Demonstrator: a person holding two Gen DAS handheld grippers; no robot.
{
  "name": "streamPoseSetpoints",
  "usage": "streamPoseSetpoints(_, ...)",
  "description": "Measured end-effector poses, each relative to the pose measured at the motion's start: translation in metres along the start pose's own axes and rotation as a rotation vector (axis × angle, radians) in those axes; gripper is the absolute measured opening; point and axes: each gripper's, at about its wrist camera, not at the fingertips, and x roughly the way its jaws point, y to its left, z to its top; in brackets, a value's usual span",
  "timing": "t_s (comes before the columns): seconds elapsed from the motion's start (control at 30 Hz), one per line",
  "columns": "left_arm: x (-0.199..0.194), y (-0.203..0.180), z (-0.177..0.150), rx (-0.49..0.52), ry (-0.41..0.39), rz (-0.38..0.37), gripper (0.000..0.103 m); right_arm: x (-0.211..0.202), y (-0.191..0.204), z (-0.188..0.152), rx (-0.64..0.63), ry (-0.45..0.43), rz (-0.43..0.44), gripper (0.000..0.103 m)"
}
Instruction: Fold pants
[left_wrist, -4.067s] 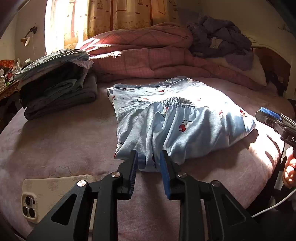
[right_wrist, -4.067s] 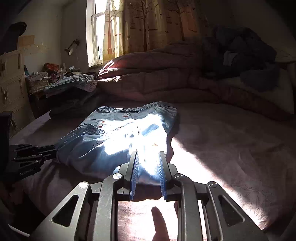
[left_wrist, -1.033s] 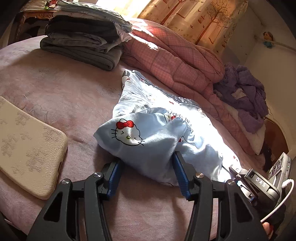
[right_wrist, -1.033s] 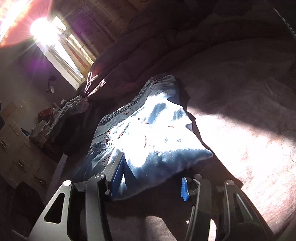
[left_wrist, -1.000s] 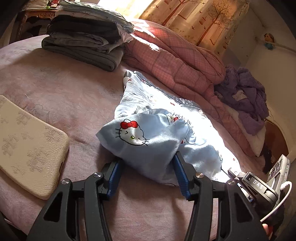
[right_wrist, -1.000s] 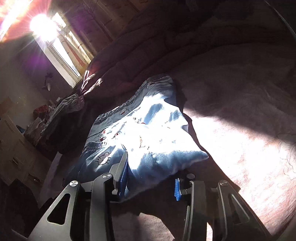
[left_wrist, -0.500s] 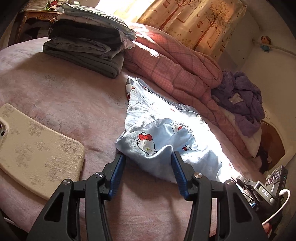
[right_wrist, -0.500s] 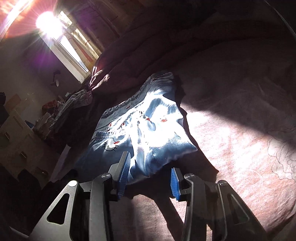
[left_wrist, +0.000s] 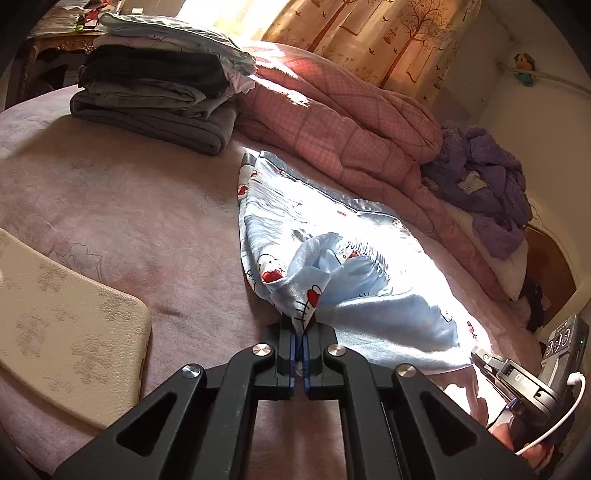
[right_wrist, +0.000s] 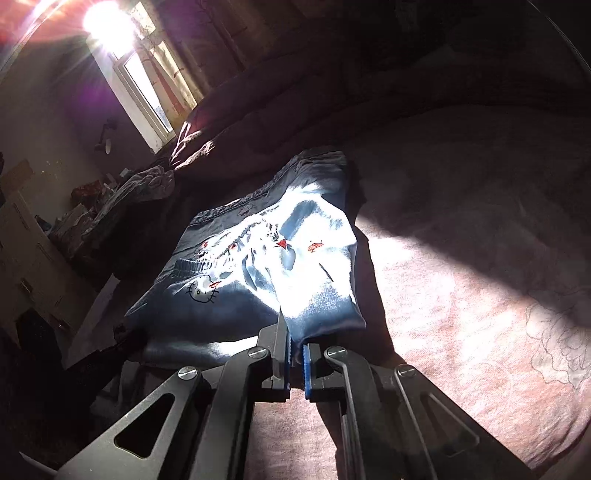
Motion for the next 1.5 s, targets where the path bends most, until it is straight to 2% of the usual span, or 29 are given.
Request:
streamPoseSetpoints(0.17,-0.035,-0.013,-0.004,0.054,-0.019,0.004,0.002,-0.032,0.009,0.001,-0.030,-0.064,0.006,0.003)
streamPoseSetpoints(0.37,-0.081,-0.019,-0.027,0.035,-0.015,0.048,0.002,-0.085,0.022,-0.024,-0.043,-0.086,0.035,0.003)
streamPoseSetpoints(0.5,-0.089,-0.026,-0.030,0.045,-0.006,0.048,0.002,-0.104,0.023,-0.039,-0.011,-0.081,0.040,0.003)
streamPoseSetpoints(0.67,-0.085,-0.031,-0.010,0.060,-0.046,0.055,0.003,-0.107,0.024,-0.025,0.023,-0.087,0.068,0.003)
streamPoseSetpoints(0.73,-0.071,-0.028,0.006,0.040,-0.035,0.038,0.003,-0.100,0.026,-0.010,0.034,-0.086,0.065,0.003)
streamPoseSetpoints(0.83,-0.037,-0.021,0.029,0.010,0.019,0.084,0.004,-0.072,0.032,0.016,0.054,-0.022,-0.010,0.003)
streamPoseSetpoints(0.9,-0.019,-0.021,0.041,0.021,0.047,0.094,0.004,-0.051,0.033,0.032,0.071,0.016,0.013,0.003)
streamPoseSetpoints(1.0,0.001,-0.021,0.055,0.032,0.062,0.132,0.004,-0.019,0.036,0.051,0.052,0.041,-0.025,0.003)
streamPoseSetpoints(1.13,0.022,-0.021,0.072,0.041,0.091,0.162,0.004,0.012,0.030,0.068,0.081,0.076,-0.026,0.003)
streamPoseSetpoints(1.37,0.063,-0.006,0.093,-0.001,0.179,0.185,0.004,0.052,0.025,0.094,0.110,0.162,-0.010,0.003)
streamPoseSetpoints(1.43,0.067,-0.004,0.097,-0.005,0.180,0.192,0.004,0.060,0.024,0.099,0.115,0.170,-0.008,0.003)
streamPoseSetpoints(1.5,0.062,-0.004,0.098,-0.013,0.162,0.166,0.004,0.067,0.024,0.100,0.112,0.170,-0.014,0.003)
